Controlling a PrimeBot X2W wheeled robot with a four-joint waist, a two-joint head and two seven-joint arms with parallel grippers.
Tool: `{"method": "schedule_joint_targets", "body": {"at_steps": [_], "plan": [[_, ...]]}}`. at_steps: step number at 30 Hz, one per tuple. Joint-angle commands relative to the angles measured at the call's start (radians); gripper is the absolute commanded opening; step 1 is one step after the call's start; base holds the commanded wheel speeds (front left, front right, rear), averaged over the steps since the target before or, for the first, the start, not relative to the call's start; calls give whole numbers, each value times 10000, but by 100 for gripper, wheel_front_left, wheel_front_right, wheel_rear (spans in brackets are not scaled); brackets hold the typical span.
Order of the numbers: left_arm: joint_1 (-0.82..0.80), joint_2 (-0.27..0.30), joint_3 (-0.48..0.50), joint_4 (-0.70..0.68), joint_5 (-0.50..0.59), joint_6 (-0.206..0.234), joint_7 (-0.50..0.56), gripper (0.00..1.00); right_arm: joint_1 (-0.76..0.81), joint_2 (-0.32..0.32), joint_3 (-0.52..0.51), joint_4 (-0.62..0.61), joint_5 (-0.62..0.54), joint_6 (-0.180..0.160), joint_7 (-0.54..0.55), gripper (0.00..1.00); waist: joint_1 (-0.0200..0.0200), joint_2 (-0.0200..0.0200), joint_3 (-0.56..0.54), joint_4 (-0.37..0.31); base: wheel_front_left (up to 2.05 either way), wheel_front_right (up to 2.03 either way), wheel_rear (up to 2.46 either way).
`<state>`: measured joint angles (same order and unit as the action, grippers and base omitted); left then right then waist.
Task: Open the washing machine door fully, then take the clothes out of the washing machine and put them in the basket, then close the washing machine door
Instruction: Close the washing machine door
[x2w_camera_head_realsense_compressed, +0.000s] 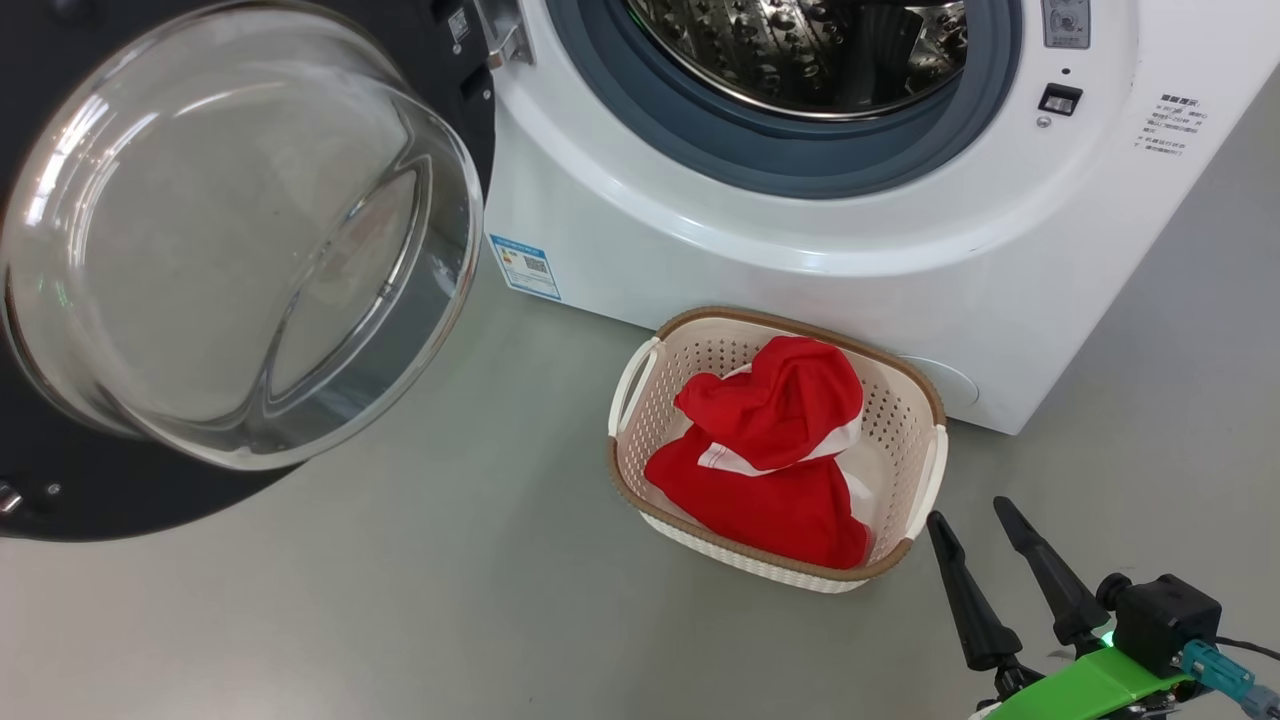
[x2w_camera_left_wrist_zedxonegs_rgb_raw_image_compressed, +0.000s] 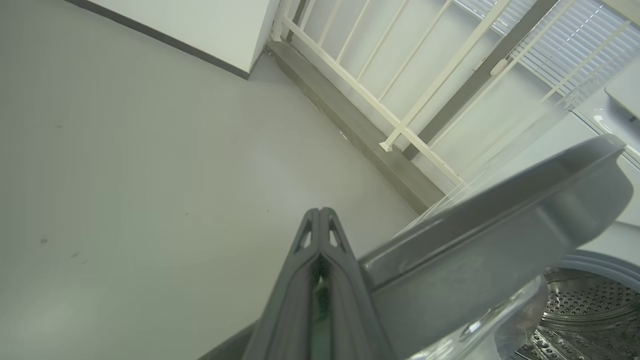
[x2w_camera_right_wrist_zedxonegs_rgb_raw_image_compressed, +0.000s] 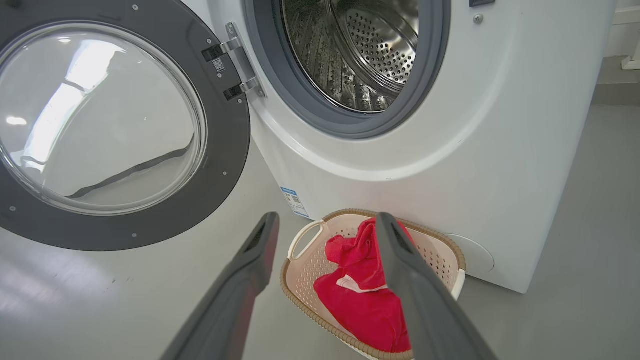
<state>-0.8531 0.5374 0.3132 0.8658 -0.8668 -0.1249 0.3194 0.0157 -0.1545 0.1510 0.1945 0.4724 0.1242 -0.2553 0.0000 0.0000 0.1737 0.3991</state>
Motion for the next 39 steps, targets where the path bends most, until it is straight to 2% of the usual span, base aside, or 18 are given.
{"method": "schedule_joint_targets", "body": {"at_steps": [1, 7, 15, 27, 39], "plan": [[-262, 876, 161, -132, -213, -56, 295, 0, -250, -113, 282, -238, -31, 65, -65, 100, 0, 0, -6, -17, 0, 0, 0], [-131, 1006, -103, -88, -605, -57, 1287, 0, -215, -90, 280, -223, -2, 65, -65, 100, 0, 0, -78, -46, 0, 0, 0], [349, 895, -570, -700, -1191, -57, 2318, 0, -155, -58, 224, -201, -1, 65, -65, 100, 0, 0, -237, 22, 0, 0, 0], [1708, 851, -1375, -3017, -2470, -57, 3330, 0, 60, 127, 226, -121, 21, 65, -65, 100, 0, 0, -729, 75, 0, 0, 0], [2998, 1309, -2445, -5383, -3877, -57, 3868, 0, 184, 162, 132, -139, 12, 65, -65, 100, 0, 0, -956, 9, 0, 0, 0]]}}
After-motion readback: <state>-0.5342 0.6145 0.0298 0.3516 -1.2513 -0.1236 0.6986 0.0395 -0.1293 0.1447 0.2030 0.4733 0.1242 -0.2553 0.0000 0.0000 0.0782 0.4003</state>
